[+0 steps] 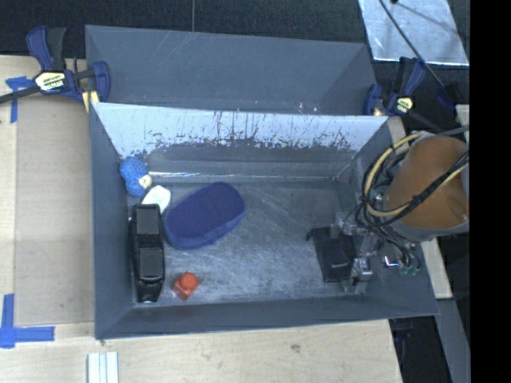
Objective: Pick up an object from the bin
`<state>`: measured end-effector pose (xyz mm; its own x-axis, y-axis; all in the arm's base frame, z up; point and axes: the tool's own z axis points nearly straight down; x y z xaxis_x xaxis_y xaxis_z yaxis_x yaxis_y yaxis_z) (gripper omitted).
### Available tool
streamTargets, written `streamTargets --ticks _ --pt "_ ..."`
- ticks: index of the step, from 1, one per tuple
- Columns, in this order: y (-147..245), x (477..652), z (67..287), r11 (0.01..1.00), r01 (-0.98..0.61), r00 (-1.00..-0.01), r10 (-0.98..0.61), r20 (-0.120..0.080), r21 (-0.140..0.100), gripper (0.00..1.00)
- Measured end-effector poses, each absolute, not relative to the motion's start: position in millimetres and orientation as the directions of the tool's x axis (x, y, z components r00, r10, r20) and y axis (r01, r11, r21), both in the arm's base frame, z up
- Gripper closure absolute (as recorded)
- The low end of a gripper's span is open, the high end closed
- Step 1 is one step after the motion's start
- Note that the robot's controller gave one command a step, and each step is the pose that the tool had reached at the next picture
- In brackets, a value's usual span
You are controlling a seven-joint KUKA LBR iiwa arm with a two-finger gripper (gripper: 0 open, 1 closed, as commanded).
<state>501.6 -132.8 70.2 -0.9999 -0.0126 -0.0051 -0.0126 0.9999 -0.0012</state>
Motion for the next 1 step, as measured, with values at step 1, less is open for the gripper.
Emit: streamTargets --ticks 1 --pt "-132.3 502.0 70.2 1.000 -0.014 -1.000 -0.014 -0.006 -0.002 1.00"
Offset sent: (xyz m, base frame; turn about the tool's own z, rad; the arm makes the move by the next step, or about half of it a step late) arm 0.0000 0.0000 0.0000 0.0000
